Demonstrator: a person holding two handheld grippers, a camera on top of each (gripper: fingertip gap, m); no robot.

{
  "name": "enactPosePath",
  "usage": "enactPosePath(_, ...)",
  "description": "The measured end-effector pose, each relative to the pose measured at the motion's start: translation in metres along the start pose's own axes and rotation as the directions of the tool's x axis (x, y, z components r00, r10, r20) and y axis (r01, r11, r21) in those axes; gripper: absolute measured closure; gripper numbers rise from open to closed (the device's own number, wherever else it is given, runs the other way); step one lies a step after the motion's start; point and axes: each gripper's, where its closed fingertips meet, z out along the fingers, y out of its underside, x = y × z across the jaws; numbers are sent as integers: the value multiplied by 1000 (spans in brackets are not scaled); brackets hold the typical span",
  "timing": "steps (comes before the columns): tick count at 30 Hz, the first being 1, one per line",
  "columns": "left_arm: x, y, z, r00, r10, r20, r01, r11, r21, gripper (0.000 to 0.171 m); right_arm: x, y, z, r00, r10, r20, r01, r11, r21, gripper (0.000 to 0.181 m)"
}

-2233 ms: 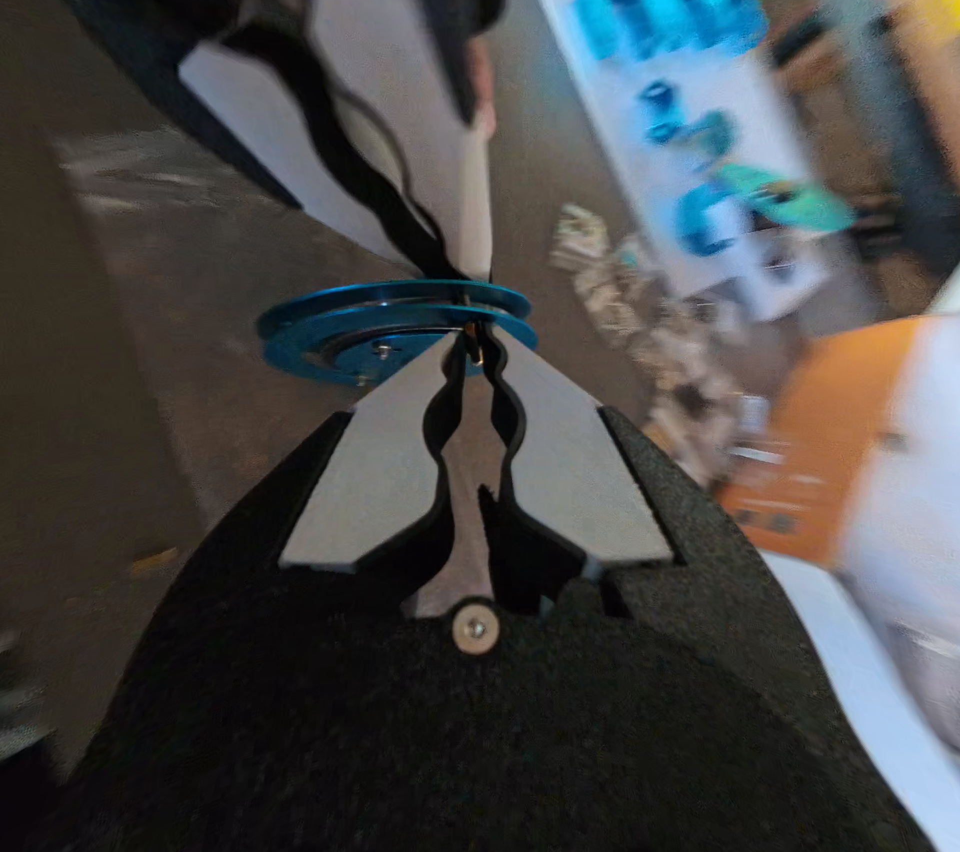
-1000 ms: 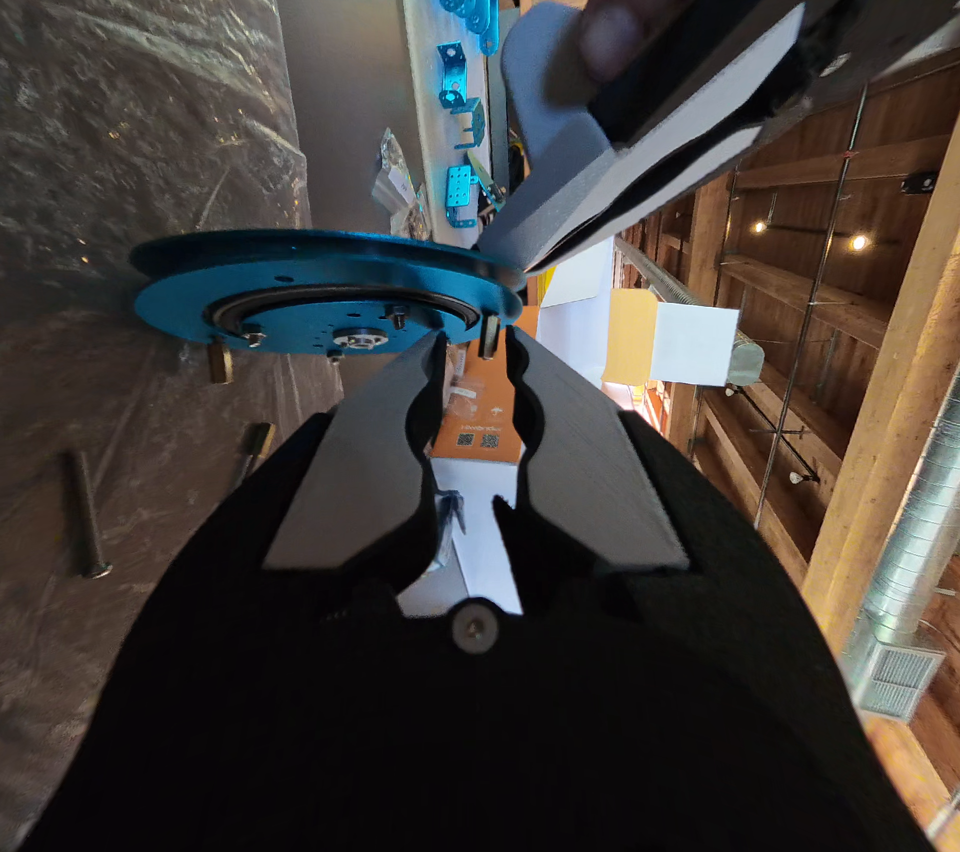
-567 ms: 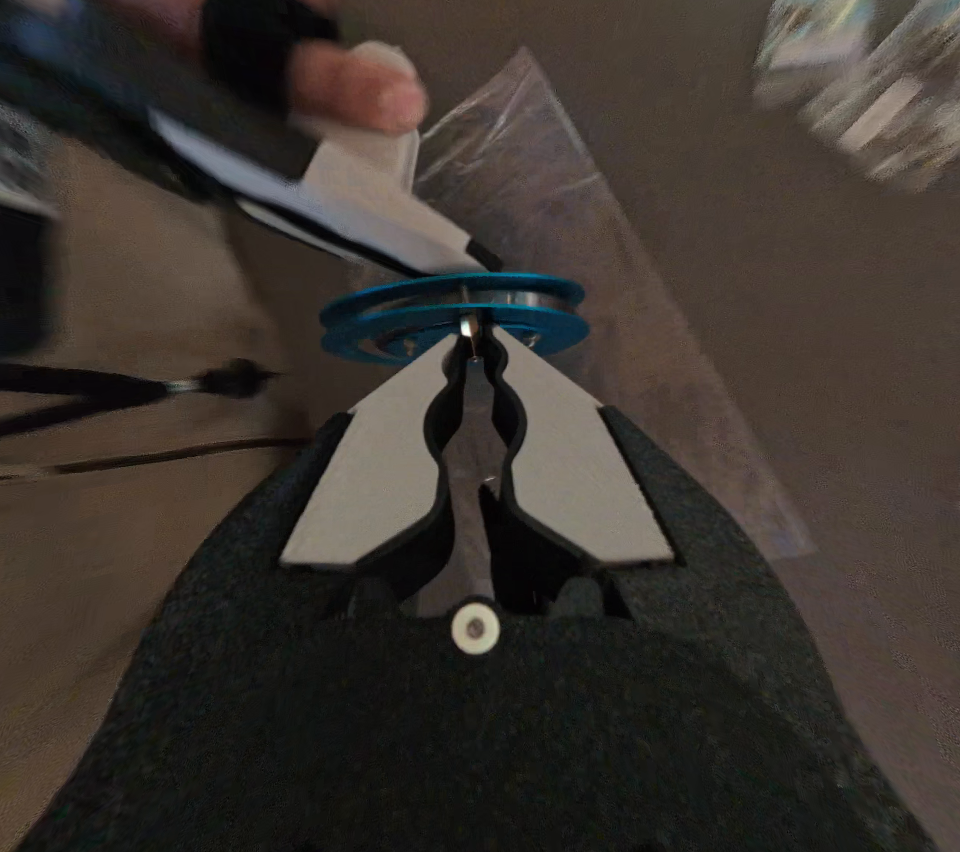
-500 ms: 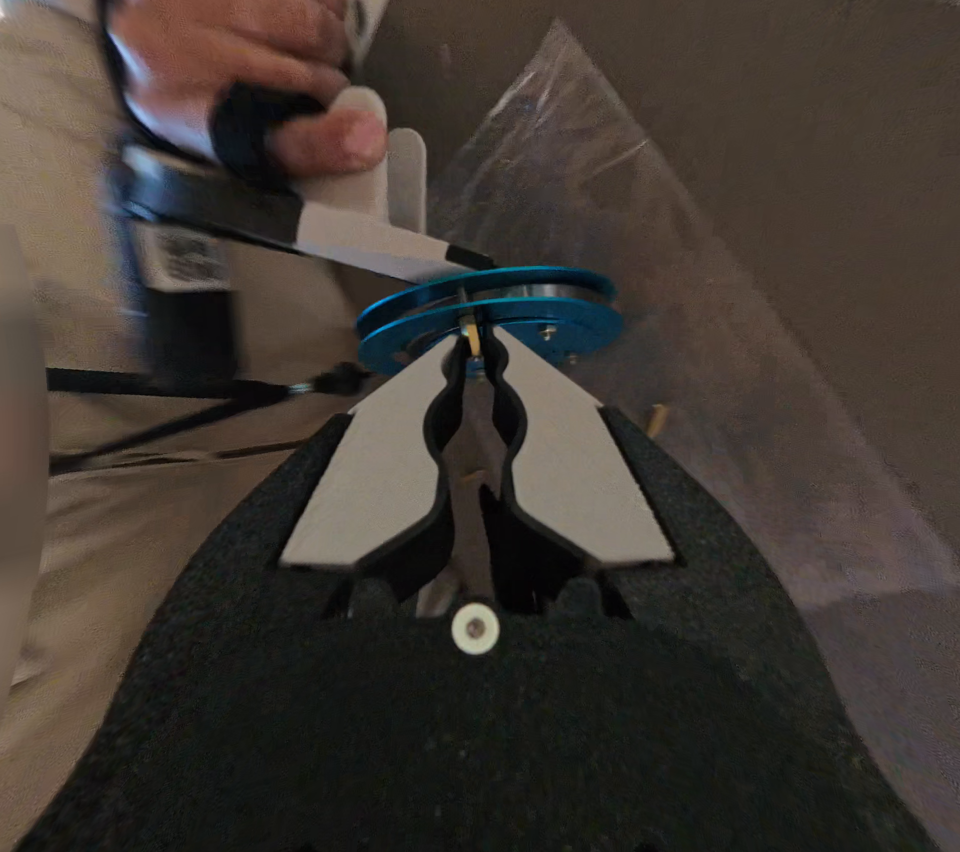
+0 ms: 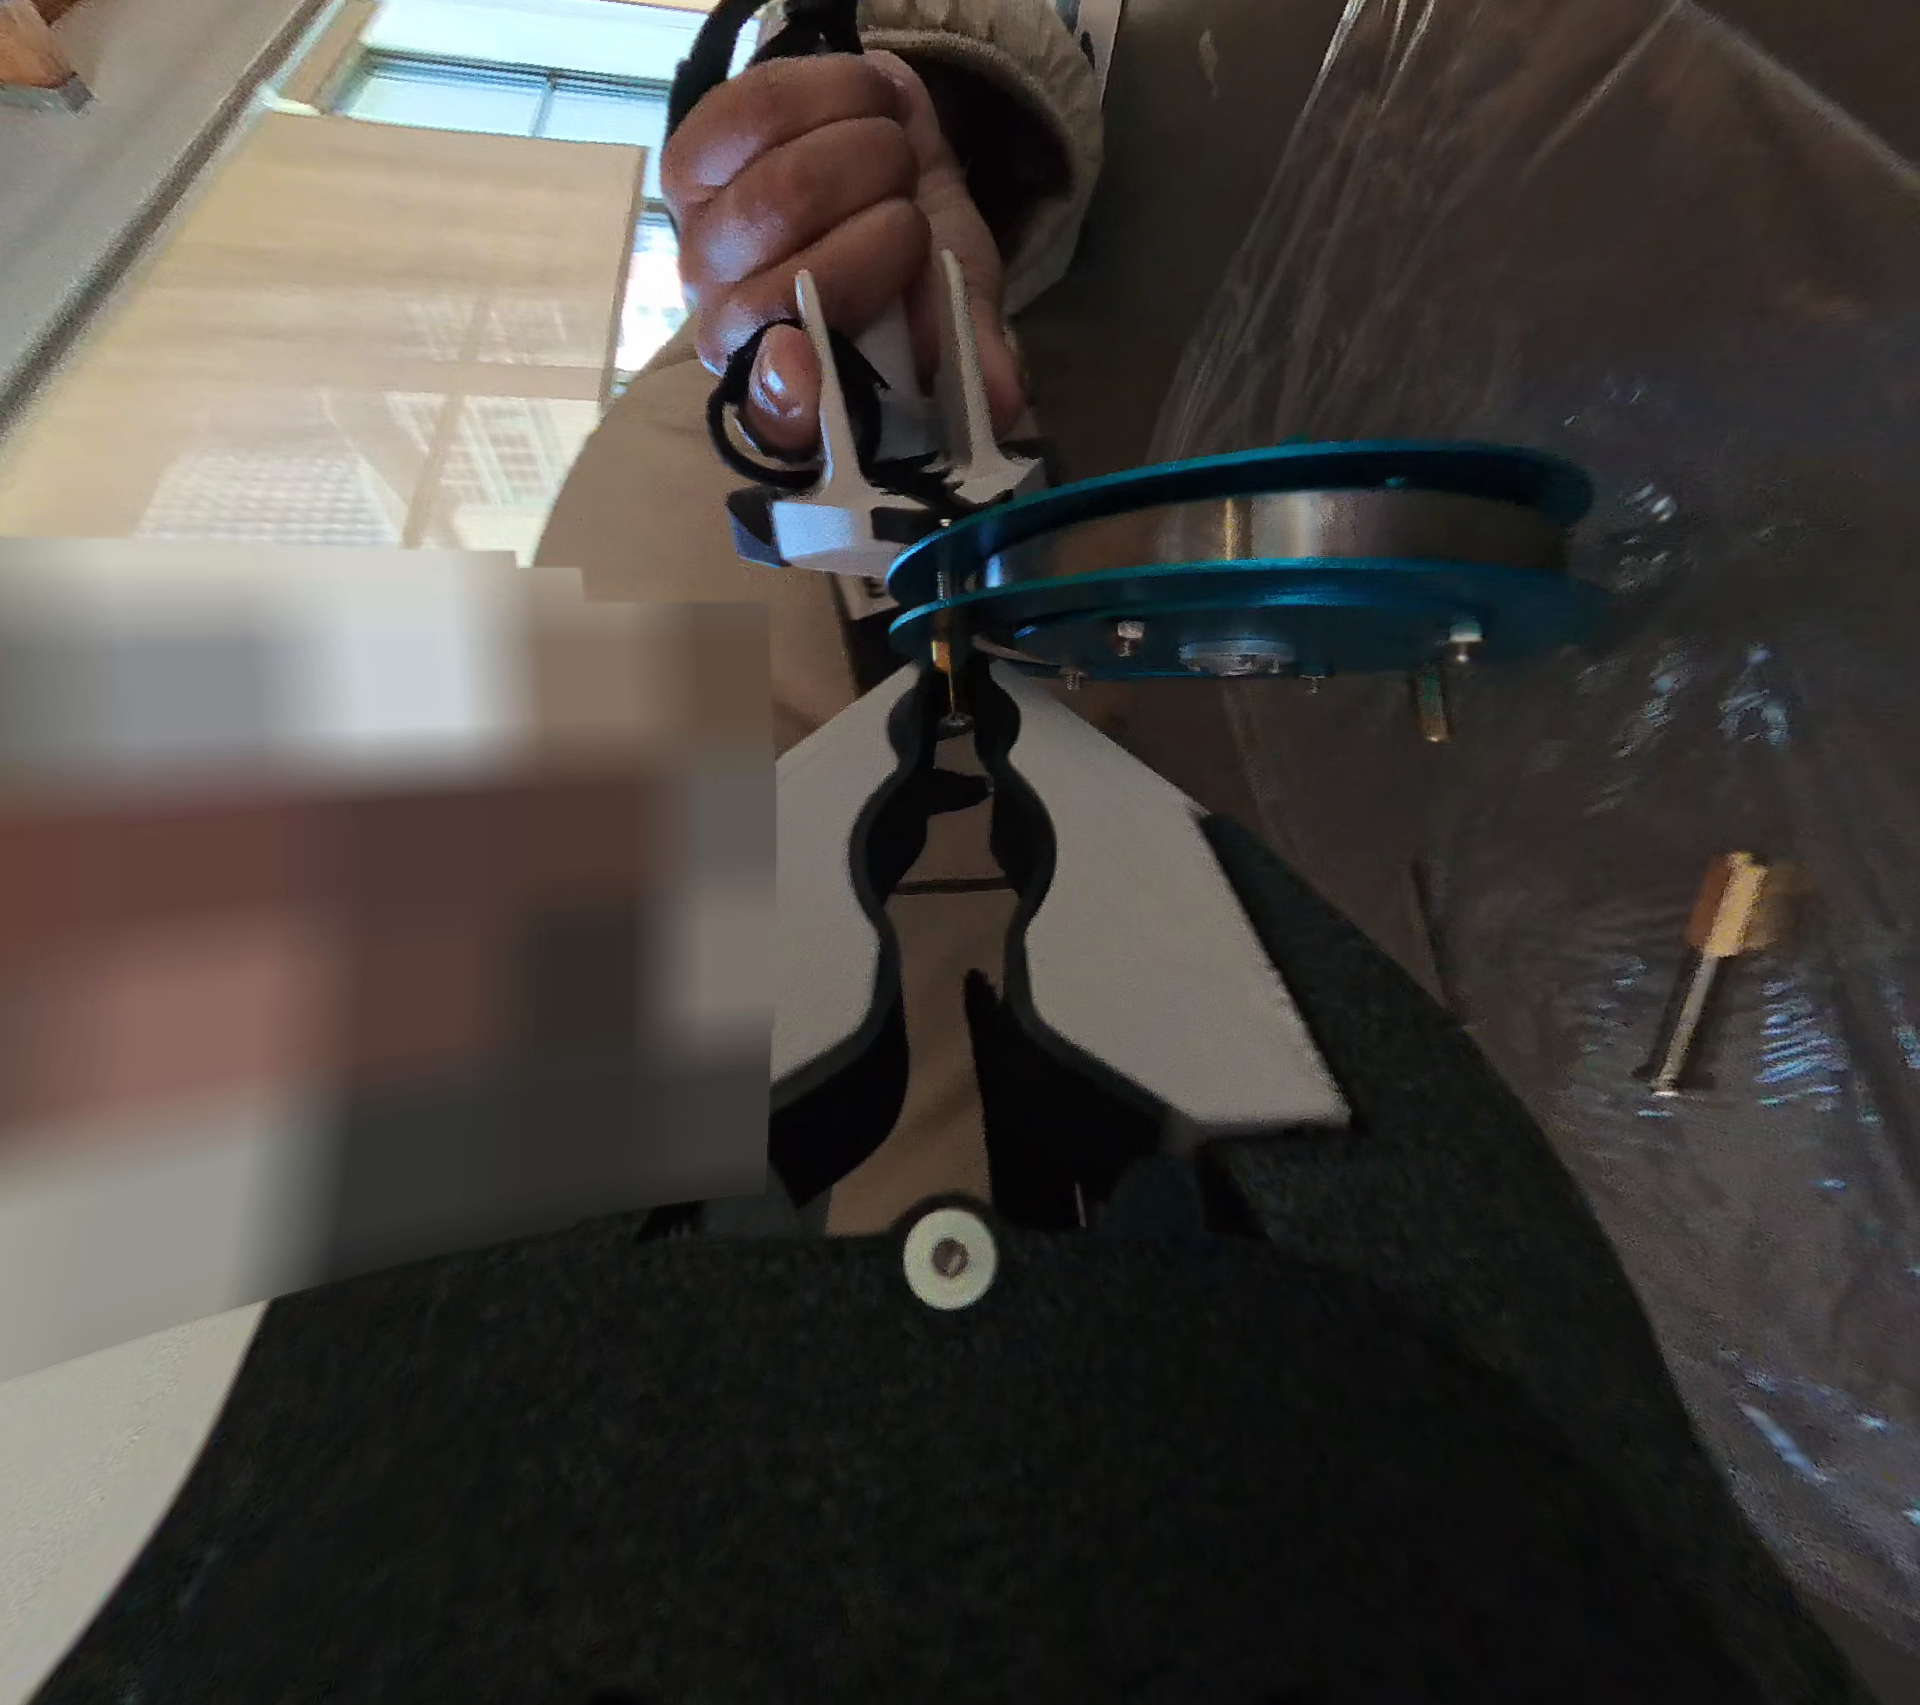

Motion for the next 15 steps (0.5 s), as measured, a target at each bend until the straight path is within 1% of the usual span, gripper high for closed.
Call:
enactPosePath(1, 1, 0, -1, 1000, -1, 1, 1, 1000, 0, 168, 4, 1, 0, 998, -56, -38, 56, 998, 1, 176)
enactPosePath(3, 2, 5, -2, 1000, -9, 12, 9, 1000, -7, 168, 4, 2, -4, 973, -210, -98, 211, 978, -2, 167)
enactPosePath(4, 3, 7, -3, 1000, -24, 10, 24, 1000, 4, 168, 3, 2, -9, 936, -323, -142, 325, 946, -9, 161)
enactPosePath(5, 3, 8, -5, 999, -39, 9, 38, 999, 20, 168, 1, 1, -15, 870, -452, -195, 459, 888, -11, 154)
enactPosePath(7, 5, 10, -10, 999, -47, 12, 46, 996, 71, 168, 0, -1, -27, 696, -657, -289, 676, 736, -45, 150)
enactPosePath(8, 5, 9, -13, 999, -48, 14, 46, 993, 105, 167, 1, -7, -31, 592, -732, -337, 761, 646, -65, 144)
enactPosePath(9, 5, 8, -15, 999, -50, 15, 48, 989, 138, 167, 3, -16, -34, 465, -795, -390, 841, 534, -86, 137)
enactPosePath(10, 5, 7, -16, 998, -53, 15, 50, 985, 166, 167, 5, -25, -33, 342, -838, -425, 899, 423, -113, 133)
enactPosePath(11, 4, 7, -17, 998, -55, 14, 52, 981, 188, 167, 8, -29, -28, 238, -874, -425, 932, 329, -154, 132)
enactPosePath(12, 5, 9, -17, 997, -72, 4, 70, 978, 195, 167, 14, -31, -22, 168, -904, -392, 942, 265, -207, 130)
enactPosePath(13, 6, 13, -15, 995, -99, -19, 101, 977, 189, 167, 20, -27, -12, 159, -929, -335, 937, 248, -244, 129)
enactPosePath(14, 7, 16, -14, 991, -127, -38, 132, 974, 187, 167, 26, -25, -4, 171, -942, -288, 932, 250, -264, 112)
enactPosePath(15, 8, 18, -14, 988, -145, -51, 152, 970, 189, 167, 32, -28, 0, 163, -949, -269, 925, 242, -294, 109)
